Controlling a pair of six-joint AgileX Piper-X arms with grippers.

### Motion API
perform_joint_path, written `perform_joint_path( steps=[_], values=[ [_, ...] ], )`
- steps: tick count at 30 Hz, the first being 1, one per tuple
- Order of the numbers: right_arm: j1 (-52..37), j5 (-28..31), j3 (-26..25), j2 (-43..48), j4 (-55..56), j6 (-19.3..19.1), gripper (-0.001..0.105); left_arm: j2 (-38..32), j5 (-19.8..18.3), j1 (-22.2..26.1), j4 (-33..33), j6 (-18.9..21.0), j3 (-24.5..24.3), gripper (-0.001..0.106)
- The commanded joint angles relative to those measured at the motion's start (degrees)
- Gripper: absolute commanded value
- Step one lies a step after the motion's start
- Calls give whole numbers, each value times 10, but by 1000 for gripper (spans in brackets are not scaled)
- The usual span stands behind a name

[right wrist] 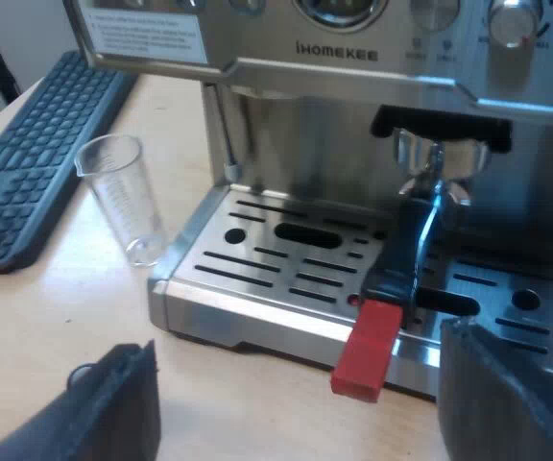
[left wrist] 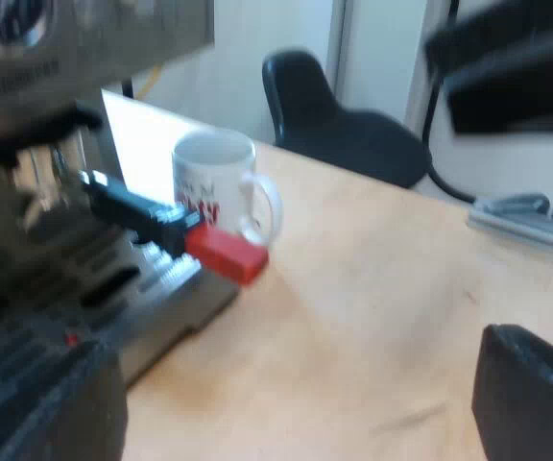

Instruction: Grind coffee beans and then tamp

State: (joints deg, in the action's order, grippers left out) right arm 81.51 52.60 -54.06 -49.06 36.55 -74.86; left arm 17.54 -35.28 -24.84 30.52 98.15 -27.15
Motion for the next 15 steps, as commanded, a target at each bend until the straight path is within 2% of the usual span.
perform_joint_path(
  steps=[1, 4, 8, 15],
  values=[
    [0, -7, -24, -1, 35, 2, 63, -10, 4, -3, 26, 5, 0, 79],
    [-7, -24, -42, -16, 53, 8, 63, -17, 4, -3, 38, 5, 0, 79],
    [-54, -99, -73, -50, 64, 66, 63, -20, 4, -3, 45, 5, 0, 79],
    [-160, -219, -111, -109, 91, 69, 63, -20, 4, -3, 55, 5, 0, 79]
  ],
)
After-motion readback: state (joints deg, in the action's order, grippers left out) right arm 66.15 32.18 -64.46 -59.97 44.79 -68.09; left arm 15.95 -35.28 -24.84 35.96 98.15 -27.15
